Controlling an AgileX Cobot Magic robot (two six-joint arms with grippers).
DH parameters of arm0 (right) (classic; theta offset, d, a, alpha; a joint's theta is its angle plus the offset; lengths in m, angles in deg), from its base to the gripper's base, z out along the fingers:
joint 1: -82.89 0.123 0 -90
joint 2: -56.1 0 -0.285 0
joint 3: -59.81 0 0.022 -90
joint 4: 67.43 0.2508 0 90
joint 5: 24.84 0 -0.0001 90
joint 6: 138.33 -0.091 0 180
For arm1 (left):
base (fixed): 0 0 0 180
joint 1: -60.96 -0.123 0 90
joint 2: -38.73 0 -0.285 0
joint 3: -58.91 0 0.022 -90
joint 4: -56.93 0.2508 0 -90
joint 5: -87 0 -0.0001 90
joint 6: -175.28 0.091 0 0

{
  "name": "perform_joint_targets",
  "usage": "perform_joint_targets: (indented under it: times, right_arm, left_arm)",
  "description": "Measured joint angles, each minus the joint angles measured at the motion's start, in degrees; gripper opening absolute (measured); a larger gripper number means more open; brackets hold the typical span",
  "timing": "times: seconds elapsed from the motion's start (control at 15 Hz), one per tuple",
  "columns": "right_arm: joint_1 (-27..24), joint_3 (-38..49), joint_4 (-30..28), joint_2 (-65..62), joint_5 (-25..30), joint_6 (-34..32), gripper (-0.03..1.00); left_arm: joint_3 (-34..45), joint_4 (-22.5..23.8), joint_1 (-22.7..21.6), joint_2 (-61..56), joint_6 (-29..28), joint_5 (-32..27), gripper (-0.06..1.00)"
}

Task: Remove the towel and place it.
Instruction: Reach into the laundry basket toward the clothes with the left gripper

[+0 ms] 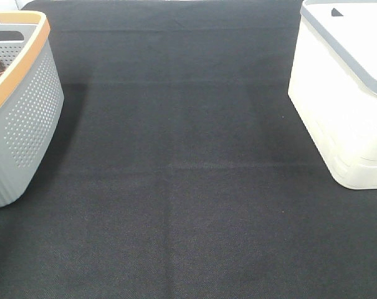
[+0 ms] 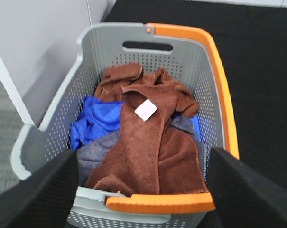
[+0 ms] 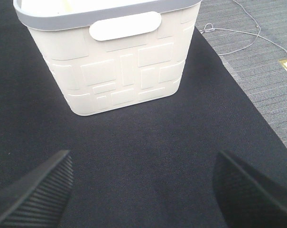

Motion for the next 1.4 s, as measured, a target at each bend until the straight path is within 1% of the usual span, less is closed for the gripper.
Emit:
perform_joint_targets:
  times: [0.13,0.33,0.53,0.6,0.67,0.87,1.0,1.07,1.27,1.4]
  right_arm:
    - [0.00,0.00,0.00,0.00,0.00,0.00,0.76]
    - [0.00,0.00,0.00,0.00,0.00,0.00,0.76]
    - [0.00,0.00,0.00,0.00,0.00,0.00,0.76]
    - [0.00,0.00,0.00,0.00,0.00,0.00,0.76]
    - [0.00,0.00,0.00,0.00,0.00,0.00,0.76]
    - [0.00,0.00,0.00,0.00,0.00,0.00,0.76]
    - [0.00,0.00,0.00,0.00,0.00,0.00,0.76]
    - [0.00,0.00,0.00,0.00,0.00,0.00,0.76]
    - [0.00,0.00,0.00,0.00,0.00,0.00,0.76]
    - [0.00,0.00,0.06,0.00,0.00,0.00,0.76]
  left_arm:
    - [-4.98,0.17,0.00,8.94,-2.69,-3.50,0.72]
    - [-12.78,0.52,0.00,22.40,-3.50,-10.37,0.72]
    - [-19.65,0.97,0.00,33.06,-3.67,-12.66,0.72]
    - [-23.15,0.97,0.00,37.87,-3.67,-14.38,0.72]
    - [-23.15,0.97,0.00,37.87,-3.67,-14.38,0.72]
    - [-31.51,0.86,-0.17,46.81,-3.72,-18.91,0.72]
    - [-37.13,-0.52,-2.41,51.39,-3.72,-21.03,0.72]
    - [-40.28,-2.69,-4.76,54.43,-3.67,-22.17,0.72]
    - [-43.89,-7.33,-7.85,59.82,-2.86,-22.29,0.72]
    - [-45.89,-8.65,-8.54,63.14,-2.12,-22.00,0.72]
